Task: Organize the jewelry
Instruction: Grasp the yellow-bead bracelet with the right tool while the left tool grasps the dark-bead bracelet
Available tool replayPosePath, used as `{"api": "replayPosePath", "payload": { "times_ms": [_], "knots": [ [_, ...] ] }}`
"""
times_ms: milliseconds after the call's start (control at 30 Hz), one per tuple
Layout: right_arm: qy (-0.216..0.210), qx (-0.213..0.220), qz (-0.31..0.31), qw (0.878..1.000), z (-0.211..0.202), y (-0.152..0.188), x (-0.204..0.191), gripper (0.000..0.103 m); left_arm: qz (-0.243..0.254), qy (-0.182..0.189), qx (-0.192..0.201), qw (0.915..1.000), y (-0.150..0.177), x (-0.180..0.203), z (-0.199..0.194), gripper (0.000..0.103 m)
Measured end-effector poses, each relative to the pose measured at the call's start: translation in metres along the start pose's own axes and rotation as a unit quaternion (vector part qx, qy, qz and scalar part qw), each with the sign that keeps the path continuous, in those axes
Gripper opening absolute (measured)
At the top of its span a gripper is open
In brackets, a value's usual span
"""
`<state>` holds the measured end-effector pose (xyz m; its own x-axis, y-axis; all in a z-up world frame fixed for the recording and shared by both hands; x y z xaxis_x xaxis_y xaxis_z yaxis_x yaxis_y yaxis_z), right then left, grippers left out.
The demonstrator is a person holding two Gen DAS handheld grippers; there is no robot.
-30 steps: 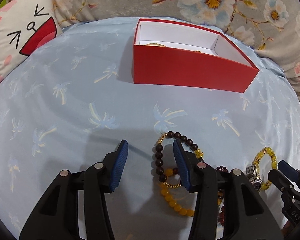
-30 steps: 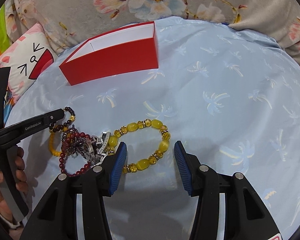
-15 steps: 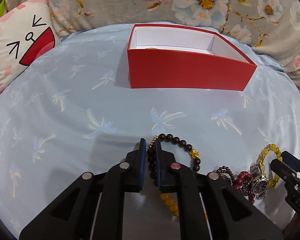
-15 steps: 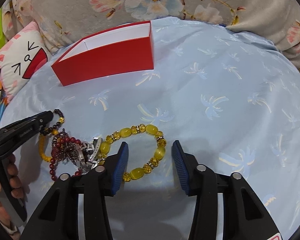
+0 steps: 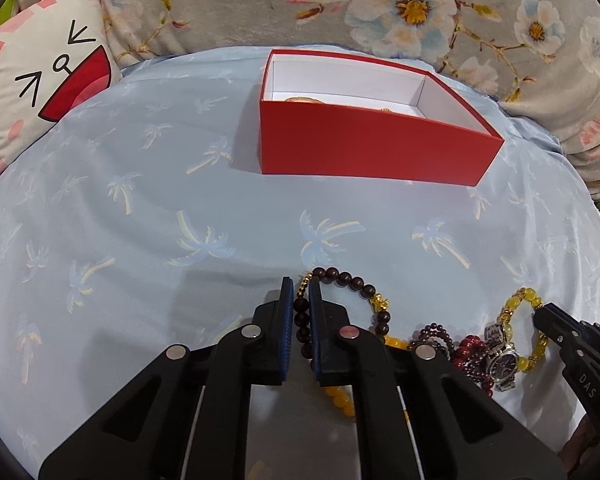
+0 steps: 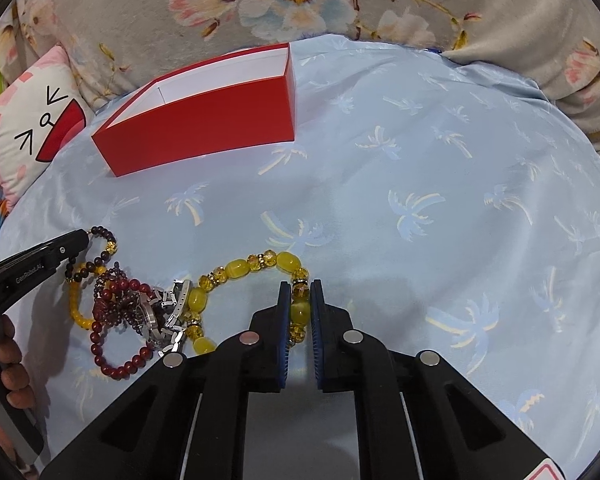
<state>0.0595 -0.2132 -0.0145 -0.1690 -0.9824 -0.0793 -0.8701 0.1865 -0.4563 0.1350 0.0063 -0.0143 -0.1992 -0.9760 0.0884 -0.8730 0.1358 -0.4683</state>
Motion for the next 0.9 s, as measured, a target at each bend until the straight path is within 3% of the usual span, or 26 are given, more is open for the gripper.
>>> {"api": "replayPosePath", "payload": {
  "times_ms": [433,900],
  "knots": [
    [-0.033,0.041,0.023,0.998,-0.042,-0.013,0.013,0.009,0.004,0.016,0.021,0.9997,-0.003,0.008,-0.033,0.008],
    [-0.04,0.078,-0.007,0.996,-0.074,-0.037,0.0,0.009,0.011,0.028,0.042,0.9987,-0.017,0.013,-0.058,0.008]
  ]
}}
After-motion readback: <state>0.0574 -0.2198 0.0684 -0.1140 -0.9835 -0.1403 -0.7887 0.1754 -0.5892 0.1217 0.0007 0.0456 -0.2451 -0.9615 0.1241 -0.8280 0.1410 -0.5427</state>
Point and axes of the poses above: each gripper's, at about its wrist camera, not at the fingertips, and z roughly the way its jaws point, x to its right, y to its underside, the point moved 3 cm from there along z, roughly the way its jaws point, and after that the axes turned 13 degrees about -x, right-handed, at the moved point
